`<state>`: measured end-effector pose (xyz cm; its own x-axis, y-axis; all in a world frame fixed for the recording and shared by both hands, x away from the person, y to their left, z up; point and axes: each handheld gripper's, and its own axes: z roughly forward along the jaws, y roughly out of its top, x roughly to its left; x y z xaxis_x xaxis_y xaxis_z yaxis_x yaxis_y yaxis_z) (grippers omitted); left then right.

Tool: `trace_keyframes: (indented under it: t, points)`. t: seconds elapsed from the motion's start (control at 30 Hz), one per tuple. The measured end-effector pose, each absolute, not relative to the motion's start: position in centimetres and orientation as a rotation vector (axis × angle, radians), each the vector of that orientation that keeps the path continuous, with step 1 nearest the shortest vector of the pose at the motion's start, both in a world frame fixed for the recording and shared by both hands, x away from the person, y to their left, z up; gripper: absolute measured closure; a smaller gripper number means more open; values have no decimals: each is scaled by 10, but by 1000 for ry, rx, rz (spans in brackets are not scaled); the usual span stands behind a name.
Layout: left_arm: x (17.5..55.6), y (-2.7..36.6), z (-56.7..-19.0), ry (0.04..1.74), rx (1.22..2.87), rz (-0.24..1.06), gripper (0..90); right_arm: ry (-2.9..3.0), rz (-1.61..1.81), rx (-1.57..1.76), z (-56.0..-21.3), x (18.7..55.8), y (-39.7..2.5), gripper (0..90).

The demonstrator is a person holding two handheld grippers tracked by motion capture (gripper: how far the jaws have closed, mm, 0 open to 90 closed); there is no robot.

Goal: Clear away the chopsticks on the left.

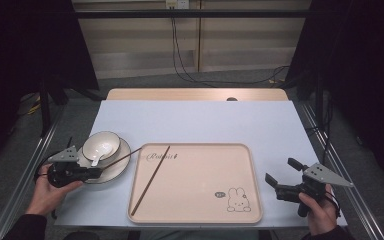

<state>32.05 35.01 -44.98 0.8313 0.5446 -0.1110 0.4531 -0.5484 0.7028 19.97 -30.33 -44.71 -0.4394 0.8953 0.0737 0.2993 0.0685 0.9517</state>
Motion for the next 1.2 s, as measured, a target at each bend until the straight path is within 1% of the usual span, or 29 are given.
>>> trace_keyframes:
  t: [0.17,0.3,0.57,0.77,0.97,1.2]
  points:
    - [316,350,-449,744,2221,125,844,1792,1384,1186,-447,199,-303,18]
    - [311,347,-447,752,2189,126,844,1791,1387,1193,-447,199,-303,18]
    - [299,333,-443,768,2145,88,845,1788,1388,1195,-447,199,-303,18]
    - [292,319,-435,757,2123,76,844,1787,1389,1196,-446,199,-303,18]
    - [285,295,-423,753,2120,62,845,1787,1389,1196,-446,199,-303,18]
    - [285,281,-420,764,2083,49,844,1787,1390,1198,-446,199,-303,18]
